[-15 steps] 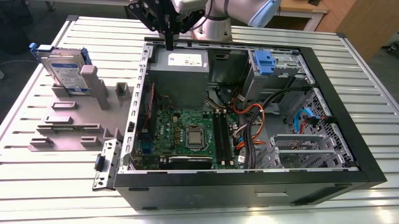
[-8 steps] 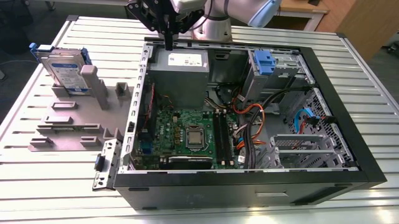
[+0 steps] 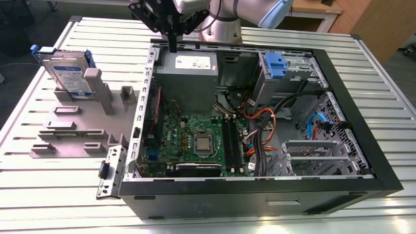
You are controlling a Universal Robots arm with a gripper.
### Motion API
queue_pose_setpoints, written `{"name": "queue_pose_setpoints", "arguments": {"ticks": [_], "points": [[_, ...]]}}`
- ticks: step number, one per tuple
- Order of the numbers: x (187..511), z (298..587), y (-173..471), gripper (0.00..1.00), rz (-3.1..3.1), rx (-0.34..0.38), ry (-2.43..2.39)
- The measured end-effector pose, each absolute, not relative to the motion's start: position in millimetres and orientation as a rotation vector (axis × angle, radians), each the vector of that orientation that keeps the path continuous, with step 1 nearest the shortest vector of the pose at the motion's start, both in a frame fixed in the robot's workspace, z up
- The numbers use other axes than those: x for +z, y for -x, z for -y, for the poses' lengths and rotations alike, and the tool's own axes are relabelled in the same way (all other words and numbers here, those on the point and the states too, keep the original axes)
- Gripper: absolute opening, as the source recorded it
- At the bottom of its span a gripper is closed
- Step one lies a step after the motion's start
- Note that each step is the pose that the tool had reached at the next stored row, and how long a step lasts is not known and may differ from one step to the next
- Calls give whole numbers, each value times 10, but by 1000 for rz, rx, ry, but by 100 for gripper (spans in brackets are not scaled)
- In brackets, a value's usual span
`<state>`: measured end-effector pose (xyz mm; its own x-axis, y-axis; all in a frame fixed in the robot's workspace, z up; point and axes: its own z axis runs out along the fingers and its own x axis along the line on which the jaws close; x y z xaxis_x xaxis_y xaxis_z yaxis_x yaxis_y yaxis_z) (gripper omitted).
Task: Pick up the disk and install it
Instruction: 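Reach for the disk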
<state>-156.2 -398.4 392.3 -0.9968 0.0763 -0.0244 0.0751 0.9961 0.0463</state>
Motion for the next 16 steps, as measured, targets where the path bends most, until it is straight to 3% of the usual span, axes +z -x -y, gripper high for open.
{"name": "queue_pose_setpoints", "arguments": {"ticks": [16], "points": [[3923, 3984, 1683, 11, -3112, 71, -118]]}}
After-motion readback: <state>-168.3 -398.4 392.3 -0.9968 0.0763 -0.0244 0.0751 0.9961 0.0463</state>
